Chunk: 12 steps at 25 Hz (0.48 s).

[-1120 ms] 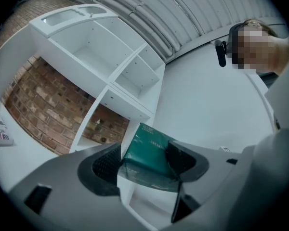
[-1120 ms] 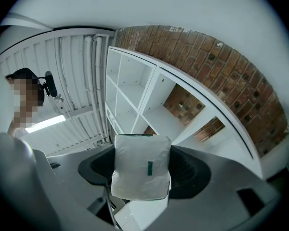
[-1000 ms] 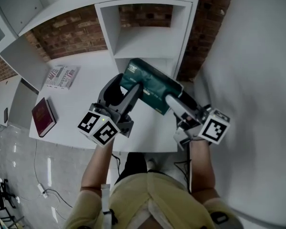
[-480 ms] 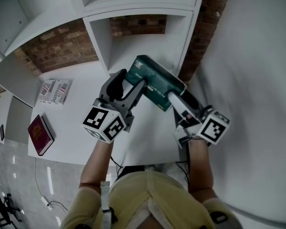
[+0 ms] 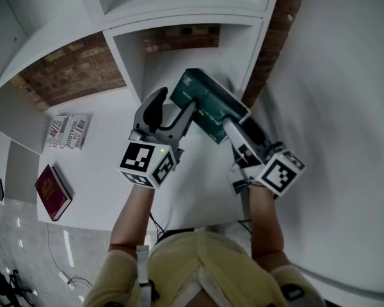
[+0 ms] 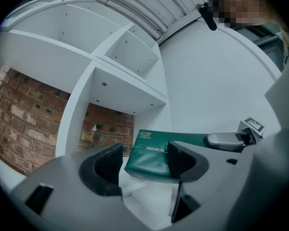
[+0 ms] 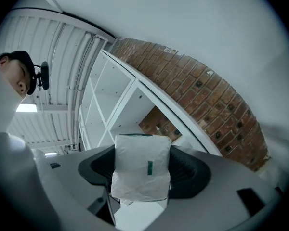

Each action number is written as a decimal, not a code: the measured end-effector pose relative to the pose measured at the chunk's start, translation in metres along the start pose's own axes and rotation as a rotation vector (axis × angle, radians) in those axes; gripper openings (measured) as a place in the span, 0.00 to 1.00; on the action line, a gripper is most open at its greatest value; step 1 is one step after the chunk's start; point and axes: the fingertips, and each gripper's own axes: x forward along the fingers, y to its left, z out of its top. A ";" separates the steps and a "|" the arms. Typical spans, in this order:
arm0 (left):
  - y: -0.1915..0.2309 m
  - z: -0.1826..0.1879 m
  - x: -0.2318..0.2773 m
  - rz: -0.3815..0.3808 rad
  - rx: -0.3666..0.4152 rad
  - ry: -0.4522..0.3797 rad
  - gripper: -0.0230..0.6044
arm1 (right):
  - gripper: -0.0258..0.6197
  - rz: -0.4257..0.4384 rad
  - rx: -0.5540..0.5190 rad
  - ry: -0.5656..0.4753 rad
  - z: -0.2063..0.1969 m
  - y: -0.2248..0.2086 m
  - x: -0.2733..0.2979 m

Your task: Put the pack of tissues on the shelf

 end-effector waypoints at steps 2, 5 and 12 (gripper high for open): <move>0.005 0.000 0.004 0.027 0.032 0.008 0.51 | 0.52 -0.025 -0.029 -0.016 0.001 -0.001 0.005; 0.013 -0.002 0.009 0.052 0.048 0.024 0.51 | 0.52 -0.067 -0.055 -0.051 0.001 -0.004 0.010; 0.028 -0.011 0.011 0.095 0.075 0.076 0.51 | 0.52 -0.137 -0.219 -0.094 0.006 -0.008 0.024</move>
